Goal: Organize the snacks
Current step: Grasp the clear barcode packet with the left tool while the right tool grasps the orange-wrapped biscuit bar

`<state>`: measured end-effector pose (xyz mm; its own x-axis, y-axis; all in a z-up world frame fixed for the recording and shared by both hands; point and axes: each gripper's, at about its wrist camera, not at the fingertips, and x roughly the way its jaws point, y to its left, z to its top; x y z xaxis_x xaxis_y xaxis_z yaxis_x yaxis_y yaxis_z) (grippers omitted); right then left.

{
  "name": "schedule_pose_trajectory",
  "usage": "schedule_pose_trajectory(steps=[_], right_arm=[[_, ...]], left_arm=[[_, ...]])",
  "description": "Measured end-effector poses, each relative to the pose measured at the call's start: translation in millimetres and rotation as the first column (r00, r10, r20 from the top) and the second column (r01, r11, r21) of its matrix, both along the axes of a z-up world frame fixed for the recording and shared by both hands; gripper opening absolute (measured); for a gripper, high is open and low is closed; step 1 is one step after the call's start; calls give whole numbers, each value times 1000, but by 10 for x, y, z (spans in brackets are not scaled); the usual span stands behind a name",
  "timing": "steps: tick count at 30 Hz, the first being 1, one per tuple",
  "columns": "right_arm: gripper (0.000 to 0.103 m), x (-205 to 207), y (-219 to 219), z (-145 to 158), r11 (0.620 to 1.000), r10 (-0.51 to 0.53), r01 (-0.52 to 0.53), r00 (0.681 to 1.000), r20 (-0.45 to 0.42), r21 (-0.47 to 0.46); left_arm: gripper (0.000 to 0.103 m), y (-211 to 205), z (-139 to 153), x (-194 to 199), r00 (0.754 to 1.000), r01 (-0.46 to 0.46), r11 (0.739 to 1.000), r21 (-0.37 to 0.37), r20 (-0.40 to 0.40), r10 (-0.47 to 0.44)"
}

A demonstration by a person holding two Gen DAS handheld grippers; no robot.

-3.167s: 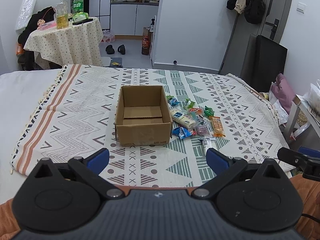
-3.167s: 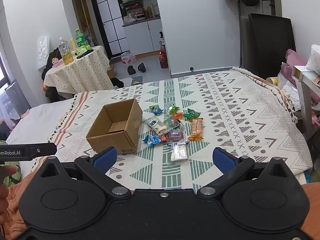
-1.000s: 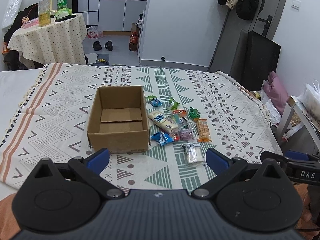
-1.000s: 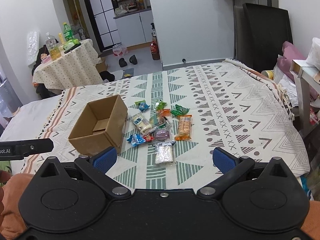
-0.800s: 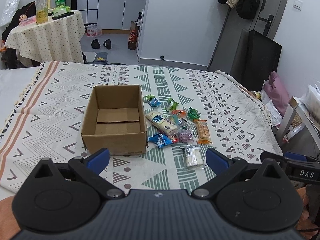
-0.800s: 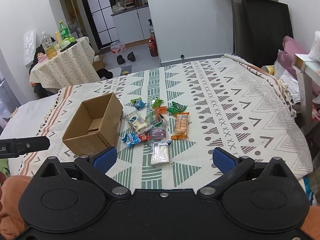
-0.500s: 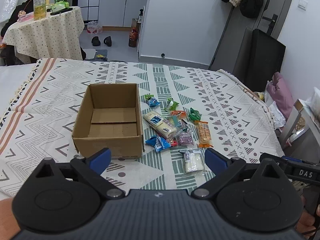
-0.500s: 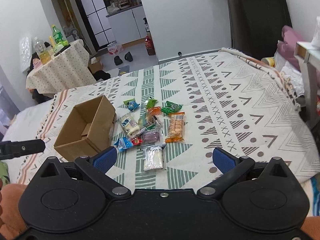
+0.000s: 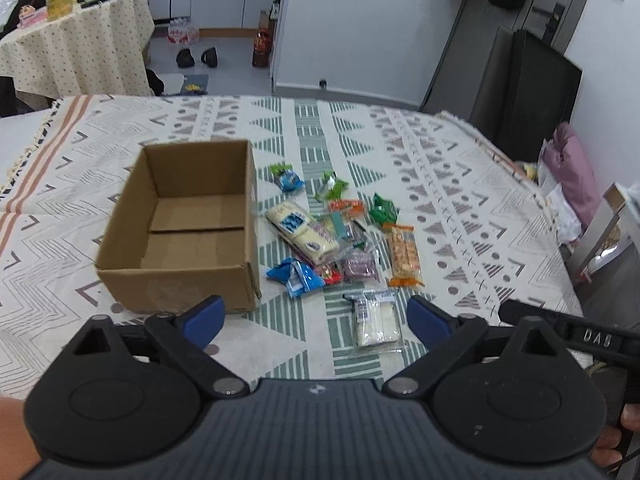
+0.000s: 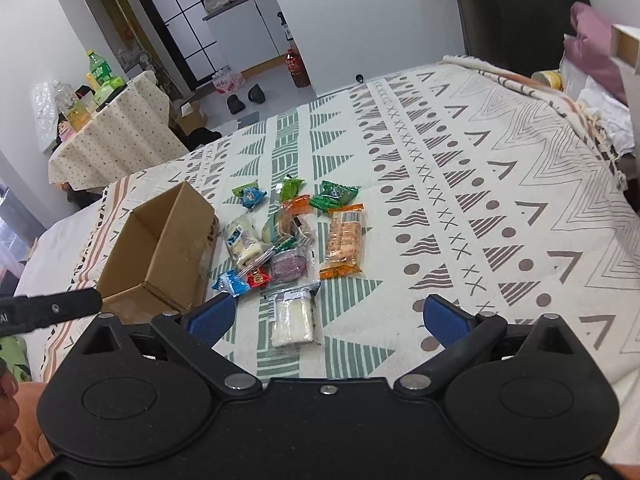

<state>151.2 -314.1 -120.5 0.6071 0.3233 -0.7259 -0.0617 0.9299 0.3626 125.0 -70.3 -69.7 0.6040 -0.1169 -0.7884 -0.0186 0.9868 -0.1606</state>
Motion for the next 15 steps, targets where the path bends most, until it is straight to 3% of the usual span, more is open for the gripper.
schedule_pose_trajectory(steps=[3,6,15], right_arm=[[96,148,-91,-172,995,1,4,999,-53,102],[92,246,-97,-313,997,0,7,996,-86,80],[86,552,-199,-553,987,12,8,992,-125,158]], left_arm=[[87,-63,-124,103,1000,-11,1000,-16,-28,11],[82,-132,-243,203,998,-30,999,-25,-55,29],[72,-420,-626,505,989,-64,997,-34,-134,59]])
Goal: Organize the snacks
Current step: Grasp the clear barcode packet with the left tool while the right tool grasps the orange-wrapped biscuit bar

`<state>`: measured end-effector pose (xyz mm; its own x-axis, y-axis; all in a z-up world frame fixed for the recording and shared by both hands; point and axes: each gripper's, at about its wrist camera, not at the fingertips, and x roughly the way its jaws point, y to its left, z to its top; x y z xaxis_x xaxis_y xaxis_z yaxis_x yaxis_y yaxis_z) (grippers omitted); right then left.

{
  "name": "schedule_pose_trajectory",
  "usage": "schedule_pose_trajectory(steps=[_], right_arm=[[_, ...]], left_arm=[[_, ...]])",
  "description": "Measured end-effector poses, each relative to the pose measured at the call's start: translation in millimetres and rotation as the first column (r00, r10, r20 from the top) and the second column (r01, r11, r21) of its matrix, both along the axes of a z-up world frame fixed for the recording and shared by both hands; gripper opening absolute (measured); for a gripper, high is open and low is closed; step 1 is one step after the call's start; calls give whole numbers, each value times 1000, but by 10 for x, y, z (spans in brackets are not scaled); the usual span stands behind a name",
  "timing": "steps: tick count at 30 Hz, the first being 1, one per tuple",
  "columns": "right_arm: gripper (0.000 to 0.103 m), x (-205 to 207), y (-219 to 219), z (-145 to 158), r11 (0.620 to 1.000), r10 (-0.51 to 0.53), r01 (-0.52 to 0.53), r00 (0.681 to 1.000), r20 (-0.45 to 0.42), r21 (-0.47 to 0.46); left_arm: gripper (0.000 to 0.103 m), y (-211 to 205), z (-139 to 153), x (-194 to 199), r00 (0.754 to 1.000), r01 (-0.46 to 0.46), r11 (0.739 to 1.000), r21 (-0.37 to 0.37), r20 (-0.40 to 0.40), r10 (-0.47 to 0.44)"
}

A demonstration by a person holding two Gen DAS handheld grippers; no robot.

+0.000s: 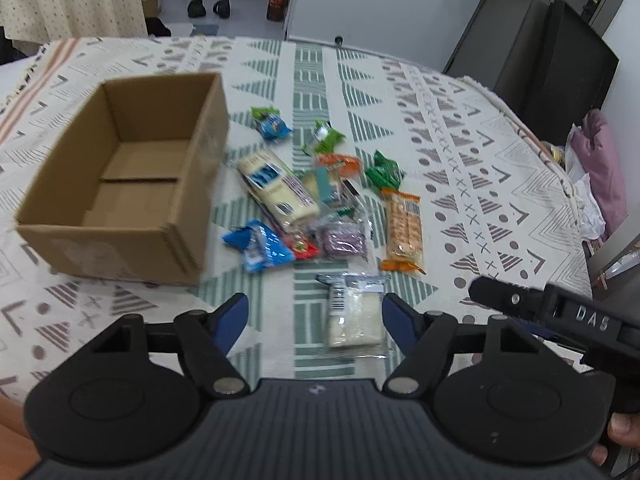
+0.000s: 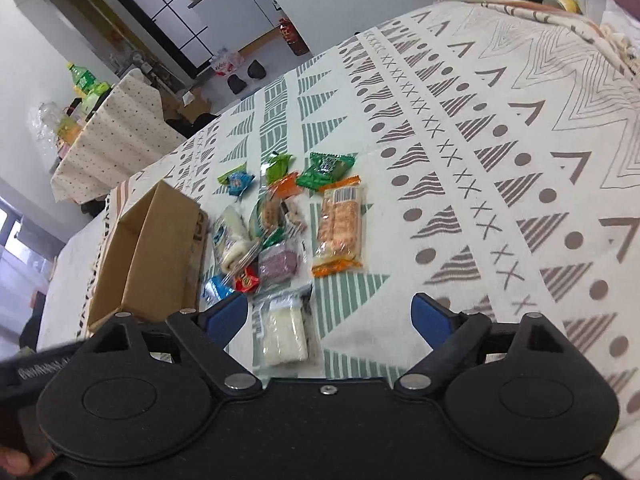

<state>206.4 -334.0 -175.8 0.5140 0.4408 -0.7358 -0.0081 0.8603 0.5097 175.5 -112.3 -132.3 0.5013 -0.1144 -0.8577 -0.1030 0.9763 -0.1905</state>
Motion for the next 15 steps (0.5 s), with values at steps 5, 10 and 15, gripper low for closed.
schedule_pose_trajectory(steps=[5,10,15], right_arm=[[84,104,-85,-146,999,-20,21,999,-37,35],[78,198,-90,-226,999,-12,14,999,-36,47],[73,318,-87,-347,997,-1,6,998,-65,77]], left_arm=[[68,-168,-210,134,999,2,1000,-3,-37,-2],[67,-317,-420,264,998,-20,1000,-1,-65,19],[66,-428,-586,391,996,-28,1000,1,-89,28]])
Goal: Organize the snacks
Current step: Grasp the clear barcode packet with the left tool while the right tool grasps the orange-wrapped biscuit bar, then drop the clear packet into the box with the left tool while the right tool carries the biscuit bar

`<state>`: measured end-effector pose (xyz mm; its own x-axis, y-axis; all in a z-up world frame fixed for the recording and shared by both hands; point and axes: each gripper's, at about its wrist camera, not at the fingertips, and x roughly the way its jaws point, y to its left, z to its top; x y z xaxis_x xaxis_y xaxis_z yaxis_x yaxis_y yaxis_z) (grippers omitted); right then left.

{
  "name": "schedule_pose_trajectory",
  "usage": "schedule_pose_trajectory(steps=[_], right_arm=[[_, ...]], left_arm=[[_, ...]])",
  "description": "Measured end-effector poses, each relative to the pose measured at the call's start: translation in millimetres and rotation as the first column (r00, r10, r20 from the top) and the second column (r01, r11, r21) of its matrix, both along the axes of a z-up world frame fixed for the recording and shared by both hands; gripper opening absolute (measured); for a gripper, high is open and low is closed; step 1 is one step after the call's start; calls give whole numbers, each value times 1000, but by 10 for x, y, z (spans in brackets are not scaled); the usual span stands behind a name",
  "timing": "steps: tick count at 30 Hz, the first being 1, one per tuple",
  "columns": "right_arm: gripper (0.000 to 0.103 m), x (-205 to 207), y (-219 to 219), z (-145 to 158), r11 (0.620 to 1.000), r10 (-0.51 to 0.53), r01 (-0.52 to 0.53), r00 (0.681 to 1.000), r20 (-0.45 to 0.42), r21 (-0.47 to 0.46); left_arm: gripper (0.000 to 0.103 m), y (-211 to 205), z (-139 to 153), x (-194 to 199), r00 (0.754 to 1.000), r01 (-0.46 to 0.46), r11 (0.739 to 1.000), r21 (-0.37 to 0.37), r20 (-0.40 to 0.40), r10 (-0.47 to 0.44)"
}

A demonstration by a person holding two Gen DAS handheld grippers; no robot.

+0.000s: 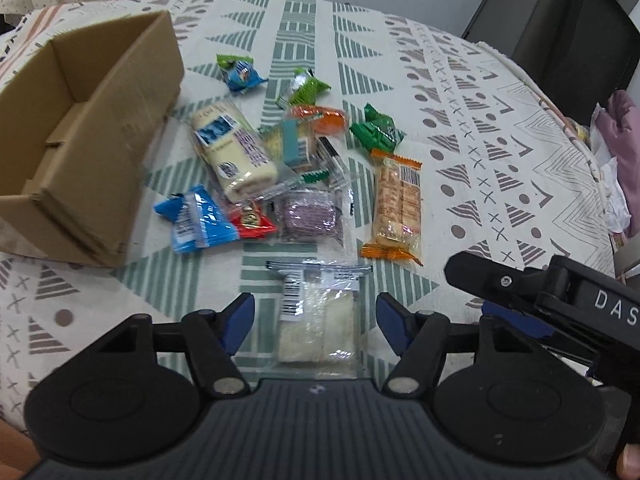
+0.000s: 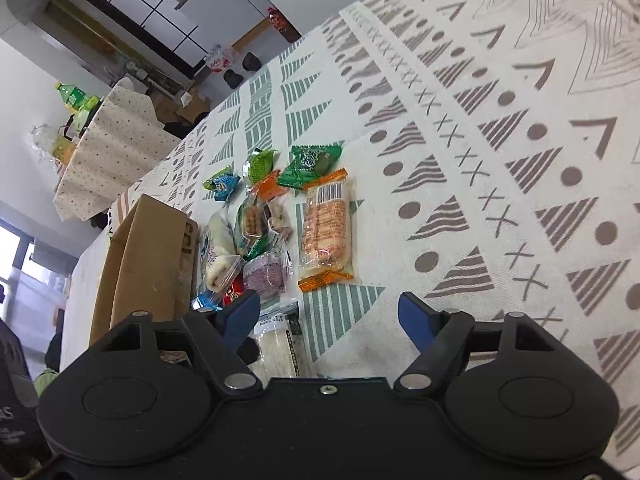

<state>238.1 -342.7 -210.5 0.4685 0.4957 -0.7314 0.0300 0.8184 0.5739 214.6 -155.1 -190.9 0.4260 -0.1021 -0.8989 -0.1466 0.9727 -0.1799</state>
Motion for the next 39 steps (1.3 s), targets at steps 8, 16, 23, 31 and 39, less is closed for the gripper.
schedule_pose_trajectory(steps=[8,16,23,31,39], right_arm=[[71,179,5,-153,1000,5,-4,1000,-21,19],[70,412,167,-241,999,33,-33,999,4,-36],[71,504,368,-289,990,93,-90,996,18,-107],[70,525,547,-304,966,152,-138,987,47,-218],[34,489,653,-264,935,204,-177,977,58,-306]], left_arm=[[58,-48,-289,161,998,-13,1000,-6,-64,13],[46,63,-283,222,996,-40,999,-9,-75,40],[46,279,-270,302,993,-86,996,3,-75,86],[45,453,-251,370,990,-121,993,5,-75,121],[45,577,-158,303,989,-142,990,16,-35,143]])
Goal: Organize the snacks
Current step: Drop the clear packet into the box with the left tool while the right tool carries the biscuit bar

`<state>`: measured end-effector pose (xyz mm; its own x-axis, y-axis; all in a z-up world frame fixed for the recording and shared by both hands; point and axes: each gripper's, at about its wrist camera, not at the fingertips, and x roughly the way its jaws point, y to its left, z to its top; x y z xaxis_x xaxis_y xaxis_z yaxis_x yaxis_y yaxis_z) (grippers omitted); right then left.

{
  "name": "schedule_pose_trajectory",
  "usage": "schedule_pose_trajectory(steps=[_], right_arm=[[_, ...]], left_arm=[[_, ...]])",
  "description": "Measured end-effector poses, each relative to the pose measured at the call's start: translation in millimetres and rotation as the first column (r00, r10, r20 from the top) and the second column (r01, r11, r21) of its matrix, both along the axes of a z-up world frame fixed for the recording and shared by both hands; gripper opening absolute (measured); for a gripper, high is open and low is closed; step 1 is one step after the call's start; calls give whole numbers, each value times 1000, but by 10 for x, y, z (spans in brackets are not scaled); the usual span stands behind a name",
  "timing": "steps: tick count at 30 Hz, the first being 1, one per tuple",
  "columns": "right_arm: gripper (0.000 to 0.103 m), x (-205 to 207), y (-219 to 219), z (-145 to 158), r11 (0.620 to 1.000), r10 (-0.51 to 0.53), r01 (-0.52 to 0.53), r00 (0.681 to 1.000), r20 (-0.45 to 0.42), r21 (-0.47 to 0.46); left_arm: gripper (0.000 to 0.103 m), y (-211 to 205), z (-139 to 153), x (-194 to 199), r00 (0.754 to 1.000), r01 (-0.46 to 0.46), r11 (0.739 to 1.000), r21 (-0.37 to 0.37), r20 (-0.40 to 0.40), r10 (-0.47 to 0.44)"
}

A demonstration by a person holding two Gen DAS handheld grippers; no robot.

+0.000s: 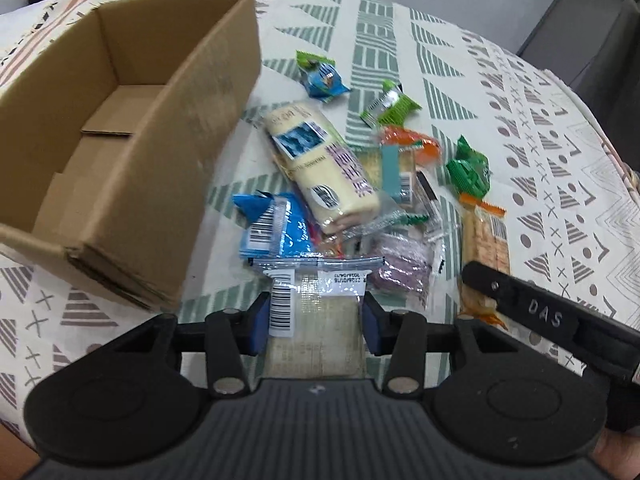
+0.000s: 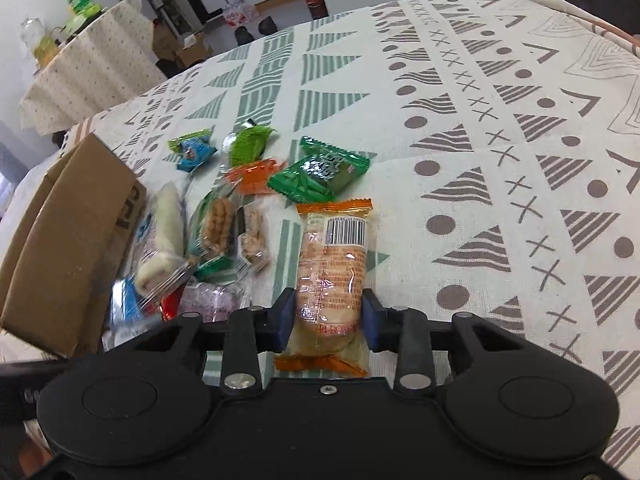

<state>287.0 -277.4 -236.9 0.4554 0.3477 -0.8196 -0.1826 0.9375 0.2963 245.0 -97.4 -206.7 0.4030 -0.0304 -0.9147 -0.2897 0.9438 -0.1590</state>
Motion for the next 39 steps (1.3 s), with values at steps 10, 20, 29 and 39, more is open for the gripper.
schedule_pose_trajectory(steps=[10,20,29,39], right_arm=[[34,-128,33,379,999,-6,3,996,89,43],[34,-278,212,822,998,20,-33,980,198,61],[34,-424,318,1199,989,-6,-32,966,259,142],[34,-675,621,1571,992,1,-47,928,373,116]], left_arm=[[45,88,363,-184,995,17,1000,11,99,-18],[45,289,899,-391,982,19,1000,3,190,-19],[45,512,1353,-587,963,17,1000,2,270,-17],[45,894,1577,-686,946,-2,1000,-16,324,7]])
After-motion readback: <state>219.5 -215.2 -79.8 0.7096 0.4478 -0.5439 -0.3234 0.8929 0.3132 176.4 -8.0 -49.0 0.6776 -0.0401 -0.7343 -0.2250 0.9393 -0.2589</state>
